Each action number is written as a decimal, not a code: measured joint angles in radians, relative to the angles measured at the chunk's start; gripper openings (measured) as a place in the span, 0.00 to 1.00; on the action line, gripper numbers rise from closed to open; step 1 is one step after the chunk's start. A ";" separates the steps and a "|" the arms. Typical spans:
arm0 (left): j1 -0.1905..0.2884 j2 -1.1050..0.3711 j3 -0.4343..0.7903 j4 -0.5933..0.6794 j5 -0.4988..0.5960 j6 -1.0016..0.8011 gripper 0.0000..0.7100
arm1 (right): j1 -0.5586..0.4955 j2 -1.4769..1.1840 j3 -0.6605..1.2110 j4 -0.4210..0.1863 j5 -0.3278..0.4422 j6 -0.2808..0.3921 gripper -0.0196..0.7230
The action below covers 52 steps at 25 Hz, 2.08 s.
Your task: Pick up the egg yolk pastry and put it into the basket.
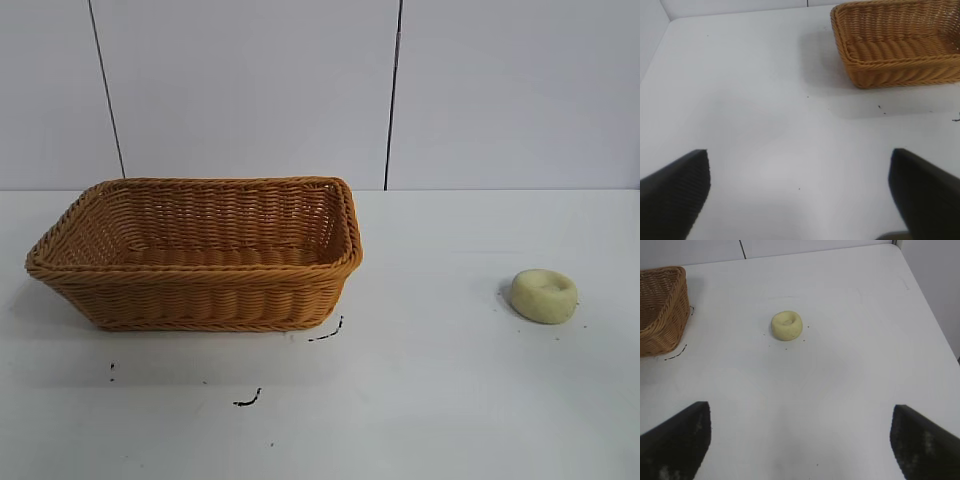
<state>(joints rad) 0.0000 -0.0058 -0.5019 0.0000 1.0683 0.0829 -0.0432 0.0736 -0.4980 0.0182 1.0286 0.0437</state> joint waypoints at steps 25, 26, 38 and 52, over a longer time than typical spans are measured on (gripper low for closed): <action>0.000 0.000 0.000 0.000 0.000 -0.001 0.98 | 0.000 1.315 -0.730 -0.003 0.042 -0.013 0.97; 0.000 0.000 0.000 0.000 0.000 -0.001 0.98 | 0.000 1.415 -0.798 -0.003 0.055 -0.016 0.97; 0.000 0.000 0.000 0.000 0.000 -0.001 0.98 | 0.038 1.775 -0.982 0.016 0.022 -0.079 0.97; 0.000 0.000 0.000 0.000 0.000 -0.001 0.98 | 0.084 1.981 -0.982 0.014 -0.073 -0.082 0.97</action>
<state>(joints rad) 0.0000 -0.0058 -0.5019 0.0000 1.0683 0.0820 0.0410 2.0542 -1.4796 0.0323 0.9557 -0.0385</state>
